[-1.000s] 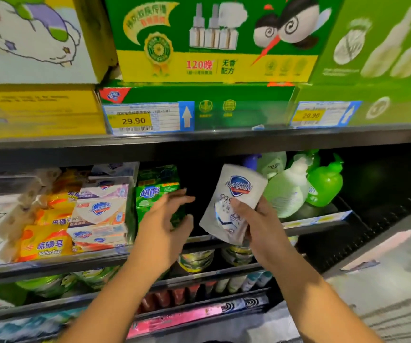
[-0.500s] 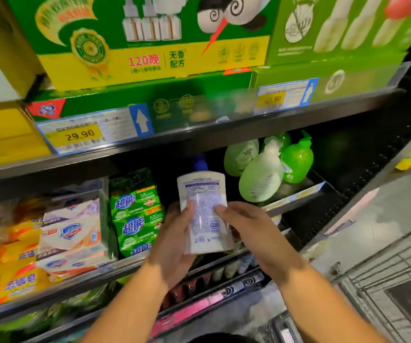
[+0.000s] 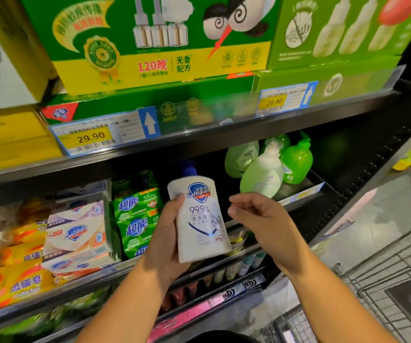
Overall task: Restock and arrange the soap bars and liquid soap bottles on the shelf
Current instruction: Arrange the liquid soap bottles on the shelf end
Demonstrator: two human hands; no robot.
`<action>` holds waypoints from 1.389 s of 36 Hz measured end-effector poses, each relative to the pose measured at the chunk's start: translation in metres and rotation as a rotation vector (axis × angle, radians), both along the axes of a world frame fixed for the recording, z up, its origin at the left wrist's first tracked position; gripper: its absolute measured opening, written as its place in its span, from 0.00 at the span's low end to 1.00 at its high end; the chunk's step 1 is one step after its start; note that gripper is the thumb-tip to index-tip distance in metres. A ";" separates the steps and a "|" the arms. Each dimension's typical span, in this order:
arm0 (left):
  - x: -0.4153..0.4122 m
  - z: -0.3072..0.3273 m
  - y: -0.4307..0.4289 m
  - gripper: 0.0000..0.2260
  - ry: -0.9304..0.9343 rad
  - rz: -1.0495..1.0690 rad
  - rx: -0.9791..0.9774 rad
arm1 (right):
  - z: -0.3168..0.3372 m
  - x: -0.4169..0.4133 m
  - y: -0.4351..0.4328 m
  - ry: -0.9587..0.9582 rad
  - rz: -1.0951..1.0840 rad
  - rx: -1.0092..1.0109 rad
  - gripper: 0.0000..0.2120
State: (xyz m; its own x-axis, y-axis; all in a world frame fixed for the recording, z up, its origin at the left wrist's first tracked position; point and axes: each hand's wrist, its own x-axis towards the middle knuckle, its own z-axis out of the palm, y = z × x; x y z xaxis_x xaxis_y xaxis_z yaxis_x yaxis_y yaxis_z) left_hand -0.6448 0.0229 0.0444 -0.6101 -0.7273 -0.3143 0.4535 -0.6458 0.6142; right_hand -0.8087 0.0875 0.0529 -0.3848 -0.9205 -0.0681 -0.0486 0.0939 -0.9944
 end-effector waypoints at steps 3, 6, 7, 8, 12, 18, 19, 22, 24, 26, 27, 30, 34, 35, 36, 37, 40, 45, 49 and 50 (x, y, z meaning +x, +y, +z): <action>-0.005 0.001 0.002 0.22 0.001 0.013 0.011 | 0.000 -0.002 -0.002 -0.055 0.153 0.100 0.12; -0.005 0.002 0.005 0.23 -0.081 -0.023 -0.049 | 0.005 -0.002 -0.003 -0.146 0.265 0.086 0.15; -0.004 0.002 0.005 0.22 -0.106 -0.039 -0.093 | 0.007 -0.004 -0.003 -0.154 0.260 0.065 0.17; -0.002 0.000 0.005 0.21 -0.137 -0.048 -0.160 | 0.009 -0.006 -0.003 -0.151 0.257 0.037 0.20; 0.006 -0.008 0.001 0.29 -0.313 0.001 -0.520 | 0.002 -0.014 0.002 0.018 0.331 -0.107 0.24; 0.027 -0.021 0.001 0.30 -0.410 -0.099 -0.788 | -0.028 -0.006 0.019 0.561 0.212 -0.330 0.23; 0.029 -0.023 0.001 0.30 -0.405 -0.121 -0.771 | -0.034 -0.004 0.019 0.557 0.206 -0.344 0.23; 0.029 -0.021 0.003 0.32 -0.405 -0.108 -0.693 | -0.037 -0.005 0.021 0.490 0.202 -0.298 0.26; 0.022 -0.019 0.002 0.35 -0.397 -0.067 -0.618 | -0.024 -0.007 0.024 0.312 0.239 -0.225 0.26; 0.012 -0.014 0.003 0.34 -0.381 -0.007 -0.552 | -0.001 -0.004 0.021 0.054 0.239 -0.189 0.16; 0.006 -0.011 0.005 0.30 -0.340 0.027 -0.500 | 0.009 -0.003 0.018 -0.015 0.184 -0.176 0.11; -0.012 -0.002 0.014 0.17 -0.186 0.076 -0.180 | 0.026 0.000 0.006 0.071 0.046 -0.099 0.11; -0.015 -0.008 0.020 0.29 0.027 0.060 0.153 | 0.031 0.016 0.006 0.028 0.179 -0.057 0.09; -0.013 -0.010 0.020 0.27 0.075 0.067 0.150 | 0.030 0.021 0.008 0.008 0.246 -0.058 0.09; -0.011 -0.013 0.020 0.26 0.107 0.068 0.153 | 0.028 0.025 0.009 0.020 0.314 -0.057 0.08; -0.009 -0.017 0.020 0.26 0.085 0.093 0.166 | 0.025 0.027 0.011 0.068 0.358 -0.056 0.08; -0.002 -0.020 0.019 0.30 -0.025 0.165 0.189 | 0.018 0.020 0.010 0.186 0.323 -0.038 0.08; 0.002 -0.009 0.003 0.32 -0.167 0.046 0.235 | 0.022 0.001 0.007 0.099 0.248 0.026 0.09; 0.001 0.009 -0.012 0.37 -0.218 -0.070 0.253 | 0.022 -0.005 0.003 -0.148 0.291 0.155 0.10; 0.001 0.014 -0.013 0.38 -0.227 -0.120 0.226 | 0.020 -0.007 0.002 -0.190 0.292 0.169 0.11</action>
State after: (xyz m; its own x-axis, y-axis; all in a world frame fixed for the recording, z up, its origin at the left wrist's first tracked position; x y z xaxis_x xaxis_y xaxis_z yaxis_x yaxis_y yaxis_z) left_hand -0.6434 0.0102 0.0586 -0.5829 -0.5512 -0.5970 0.2339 -0.8175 0.5264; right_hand -0.8154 0.0894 0.0732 -0.0735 -0.9592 -0.2732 0.0865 0.2667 -0.9599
